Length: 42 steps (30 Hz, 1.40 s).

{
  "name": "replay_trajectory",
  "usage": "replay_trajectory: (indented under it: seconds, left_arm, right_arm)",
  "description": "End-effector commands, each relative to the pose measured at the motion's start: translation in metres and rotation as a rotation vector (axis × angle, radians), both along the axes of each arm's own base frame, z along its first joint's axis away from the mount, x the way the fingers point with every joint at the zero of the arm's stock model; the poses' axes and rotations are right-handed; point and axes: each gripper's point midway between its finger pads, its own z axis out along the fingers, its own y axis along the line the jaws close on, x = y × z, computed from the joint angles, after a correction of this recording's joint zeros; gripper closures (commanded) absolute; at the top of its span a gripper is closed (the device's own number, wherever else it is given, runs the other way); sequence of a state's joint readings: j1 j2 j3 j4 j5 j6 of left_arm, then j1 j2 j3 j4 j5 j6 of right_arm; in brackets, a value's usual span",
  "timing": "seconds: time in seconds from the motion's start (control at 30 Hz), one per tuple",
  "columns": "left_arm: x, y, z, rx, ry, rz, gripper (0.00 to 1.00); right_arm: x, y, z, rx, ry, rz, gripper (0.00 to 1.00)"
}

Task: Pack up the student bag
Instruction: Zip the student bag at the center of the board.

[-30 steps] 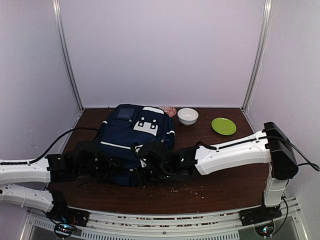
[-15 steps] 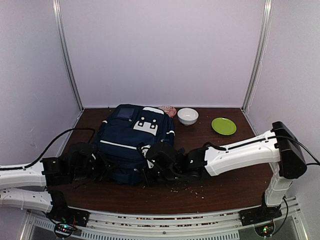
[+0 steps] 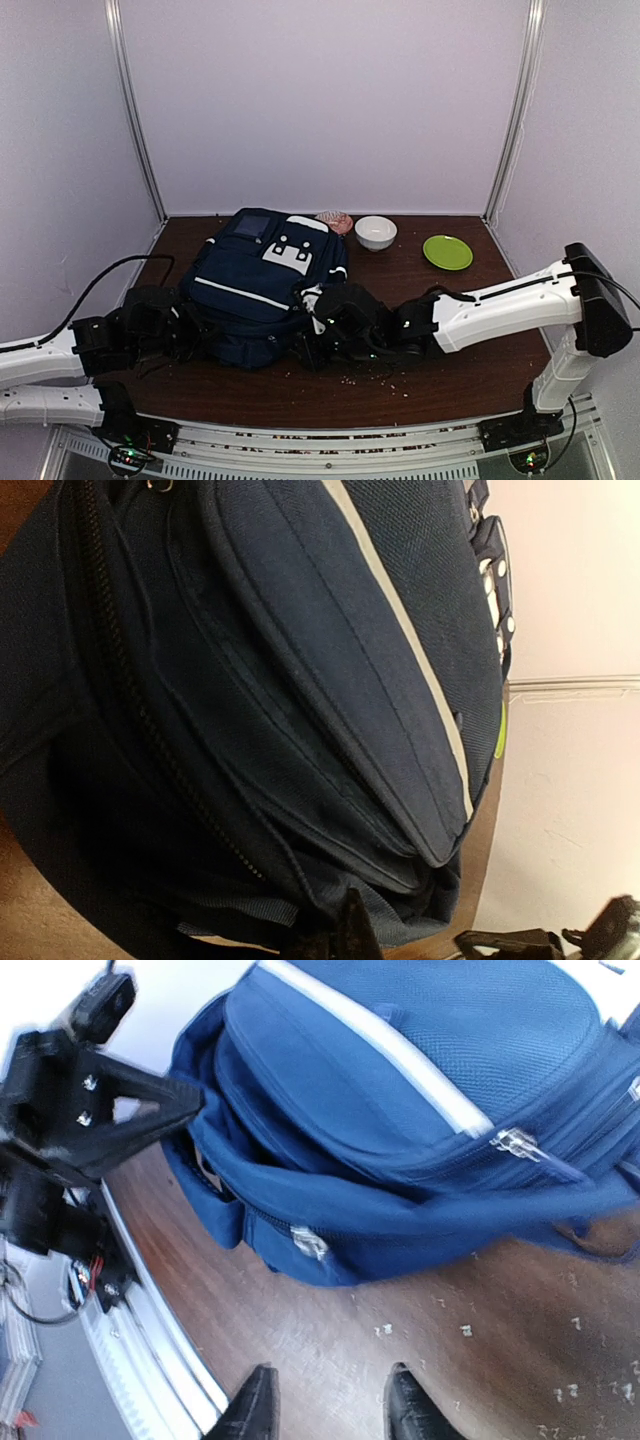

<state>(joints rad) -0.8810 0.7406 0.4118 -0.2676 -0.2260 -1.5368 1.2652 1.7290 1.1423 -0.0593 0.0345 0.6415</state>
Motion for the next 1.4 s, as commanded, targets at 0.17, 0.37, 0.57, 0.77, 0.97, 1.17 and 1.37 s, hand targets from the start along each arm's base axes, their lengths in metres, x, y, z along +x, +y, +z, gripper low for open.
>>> replay_trajectory:
  seconds: [0.17, 0.37, 0.57, 0.77, 0.97, 1.17, 1.37]
  left_arm:
    - [0.013, 0.005, 0.028, 0.043, -0.114, 0.002, 1.0]
    - [0.014, 0.001, 0.065, 0.004, -0.19, -0.026, 1.0]
    - [0.013, 0.004, 0.098, -0.015, -0.262, -0.037, 1.0]
    - [0.012, 0.006, 0.113, -0.012, -0.292, -0.043, 1.0]
    - [0.011, 0.006, 0.123, -0.022, -0.314, -0.045, 1.0]
    - [0.011, 0.008, 0.133, -0.016, -0.337, -0.047, 1.0]
    - [0.011, 0.007, 0.136, -0.022, -0.341, -0.048, 1.0]
  right_arm:
    - [0.046, -0.076, 0.023, 0.15, -0.127, -0.211, 0.47]
    - [0.061, -0.055, -0.011, 0.185, -0.07, -0.135, 0.55]
    - [0.083, -0.048, -0.017, 0.244, -0.105, -0.203, 0.57]
    - [0.1, -0.046, -0.025, 0.214, -0.113, -0.247, 0.59]
    - [0.111, -0.046, -0.034, 0.211, -0.088, -0.269, 0.63]
    - [0.115, -0.036, -0.042, 0.218, -0.056, -0.235, 0.65]
    - [0.117, -0.025, -0.048, 0.228, -0.044, -0.215, 0.67]
